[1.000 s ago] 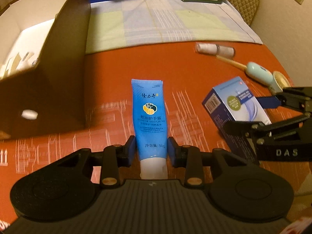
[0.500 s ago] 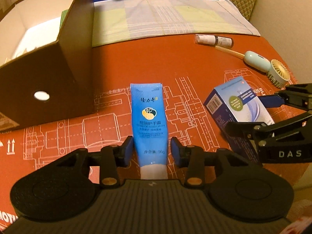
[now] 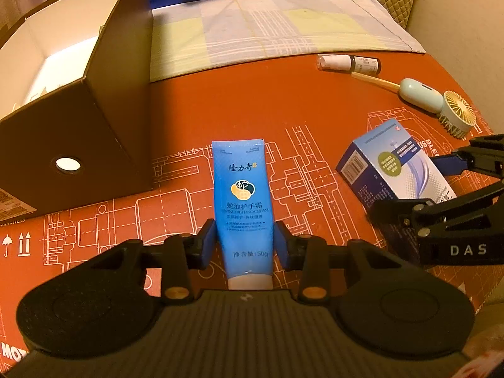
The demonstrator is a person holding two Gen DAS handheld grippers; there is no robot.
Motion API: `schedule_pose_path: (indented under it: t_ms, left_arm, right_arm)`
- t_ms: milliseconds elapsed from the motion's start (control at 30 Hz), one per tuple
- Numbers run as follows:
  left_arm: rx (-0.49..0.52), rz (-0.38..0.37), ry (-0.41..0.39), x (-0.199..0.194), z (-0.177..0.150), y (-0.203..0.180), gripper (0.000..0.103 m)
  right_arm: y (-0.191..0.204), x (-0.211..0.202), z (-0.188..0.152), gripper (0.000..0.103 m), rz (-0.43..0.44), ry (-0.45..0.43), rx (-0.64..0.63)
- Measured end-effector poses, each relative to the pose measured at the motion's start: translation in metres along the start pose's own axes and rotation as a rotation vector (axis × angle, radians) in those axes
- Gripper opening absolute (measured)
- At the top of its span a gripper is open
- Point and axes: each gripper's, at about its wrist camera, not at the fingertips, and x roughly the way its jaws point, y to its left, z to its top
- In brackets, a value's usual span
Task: Organize rigid objects
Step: 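Lift the hand cream tube with the left tool while the right tool lifts the medicine box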
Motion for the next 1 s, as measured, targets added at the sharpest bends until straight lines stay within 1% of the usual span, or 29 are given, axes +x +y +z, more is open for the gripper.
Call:
schedule_pose_path:
  t_ms: [267, 333, 433, 767, 1000]
  left_arm:
    - [-0.006, -0.015, -0.001, -0.001, -0.001, 0.003, 0.033]
    - [-0.008, -0.021, 0.0, -0.001, -0.001, 0.004, 0.033]
    - [-0.014, -0.029, 0.001, -0.002, -0.002, 0.005, 0.033]
    - [-0.015, -0.049, -0.044, -0.019, 0.002, -0.001, 0.033]
    - [-0.016, -0.044, -0.085, -0.03, 0.005, -0.002, 0.033]
  right_arm:
    - [0.001, 0.0, 0.0, 0.064, -0.007, -0.017, -0.006]
    - [0.002, -0.001, -0.001, 0.061, -0.003, -0.023, -0.012]
    - [0.003, -0.003, -0.001, 0.061, -0.006, -0.032, -0.019]
    - [0.005, -0.012, 0.002, 0.061, -0.006, -0.073, -0.024]
    - [0.004, -0.02, 0.005, 0.061, -0.01, -0.097, -0.013]
